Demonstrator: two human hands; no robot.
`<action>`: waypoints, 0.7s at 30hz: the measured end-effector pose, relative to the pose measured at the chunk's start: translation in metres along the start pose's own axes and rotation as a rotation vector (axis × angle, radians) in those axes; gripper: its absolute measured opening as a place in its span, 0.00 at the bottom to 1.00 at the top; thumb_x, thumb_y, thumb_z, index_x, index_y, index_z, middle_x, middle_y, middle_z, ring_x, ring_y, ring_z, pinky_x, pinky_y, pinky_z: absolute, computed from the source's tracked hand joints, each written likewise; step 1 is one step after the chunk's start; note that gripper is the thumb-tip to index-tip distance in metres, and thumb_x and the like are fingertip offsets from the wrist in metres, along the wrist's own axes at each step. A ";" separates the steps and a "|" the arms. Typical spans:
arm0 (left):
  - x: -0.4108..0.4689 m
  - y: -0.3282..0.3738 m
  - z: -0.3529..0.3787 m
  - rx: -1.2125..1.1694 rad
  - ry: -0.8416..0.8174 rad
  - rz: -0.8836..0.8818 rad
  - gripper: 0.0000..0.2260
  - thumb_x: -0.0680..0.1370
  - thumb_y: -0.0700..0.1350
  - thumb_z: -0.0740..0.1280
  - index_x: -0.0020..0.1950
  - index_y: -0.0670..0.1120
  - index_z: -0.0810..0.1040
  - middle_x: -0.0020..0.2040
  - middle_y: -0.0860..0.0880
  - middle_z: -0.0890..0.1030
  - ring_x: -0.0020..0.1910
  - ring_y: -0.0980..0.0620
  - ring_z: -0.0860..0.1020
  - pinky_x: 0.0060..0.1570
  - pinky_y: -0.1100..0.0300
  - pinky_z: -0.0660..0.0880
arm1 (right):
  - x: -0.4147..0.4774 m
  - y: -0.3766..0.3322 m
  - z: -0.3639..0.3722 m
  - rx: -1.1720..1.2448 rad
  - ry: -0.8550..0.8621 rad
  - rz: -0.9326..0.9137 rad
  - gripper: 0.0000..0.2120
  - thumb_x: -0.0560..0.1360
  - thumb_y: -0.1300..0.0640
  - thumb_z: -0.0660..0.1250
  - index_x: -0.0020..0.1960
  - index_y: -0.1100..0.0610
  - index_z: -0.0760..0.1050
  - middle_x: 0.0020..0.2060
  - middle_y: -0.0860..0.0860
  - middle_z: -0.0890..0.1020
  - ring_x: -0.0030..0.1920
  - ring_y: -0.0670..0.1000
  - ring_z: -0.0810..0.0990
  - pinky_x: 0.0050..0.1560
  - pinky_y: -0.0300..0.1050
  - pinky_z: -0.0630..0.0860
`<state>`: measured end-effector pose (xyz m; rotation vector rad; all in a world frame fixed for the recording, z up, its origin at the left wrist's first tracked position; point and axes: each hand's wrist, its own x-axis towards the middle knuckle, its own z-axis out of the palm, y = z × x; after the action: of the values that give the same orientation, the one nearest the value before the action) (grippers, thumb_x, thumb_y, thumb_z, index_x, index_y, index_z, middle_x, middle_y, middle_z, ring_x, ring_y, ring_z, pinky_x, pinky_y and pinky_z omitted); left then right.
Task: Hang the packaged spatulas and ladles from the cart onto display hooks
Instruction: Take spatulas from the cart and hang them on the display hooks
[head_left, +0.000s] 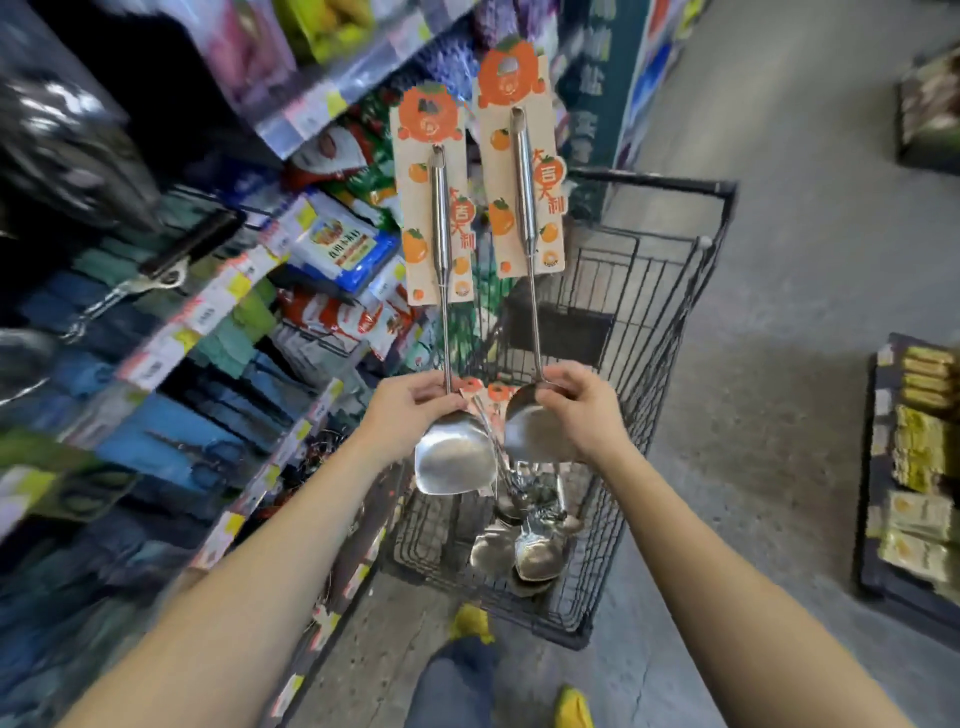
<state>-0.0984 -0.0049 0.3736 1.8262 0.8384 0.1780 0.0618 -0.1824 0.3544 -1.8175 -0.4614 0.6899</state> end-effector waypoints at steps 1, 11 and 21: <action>-0.012 0.005 -0.004 -0.015 0.034 0.000 0.07 0.76 0.40 0.76 0.51 0.51 0.85 0.34 0.56 0.84 0.34 0.65 0.80 0.38 0.71 0.73 | -0.004 -0.010 -0.001 0.004 -0.027 -0.030 0.12 0.76 0.68 0.71 0.54 0.54 0.79 0.47 0.48 0.83 0.48 0.44 0.81 0.51 0.28 0.76; -0.161 0.039 -0.069 -0.054 0.452 0.034 0.05 0.77 0.43 0.76 0.50 0.53 0.87 0.44 0.50 0.87 0.39 0.61 0.81 0.46 0.61 0.79 | -0.072 -0.101 0.029 0.064 -0.314 -0.250 0.11 0.78 0.68 0.69 0.57 0.57 0.78 0.46 0.53 0.83 0.47 0.49 0.81 0.49 0.36 0.76; -0.337 0.044 -0.157 -0.062 0.814 0.054 0.12 0.76 0.39 0.77 0.56 0.53 0.86 0.30 0.60 0.78 0.29 0.63 0.72 0.36 0.69 0.72 | -0.179 -0.182 0.132 -0.069 -0.590 -0.567 0.15 0.80 0.64 0.69 0.66 0.60 0.79 0.52 0.53 0.84 0.50 0.46 0.81 0.45 0.25 0.74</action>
<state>-0.4051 -0.1011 0.5661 1.7083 1.3112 1.0166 -0.1569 -0.1364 0.5348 -1.4124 -1.3418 0.7996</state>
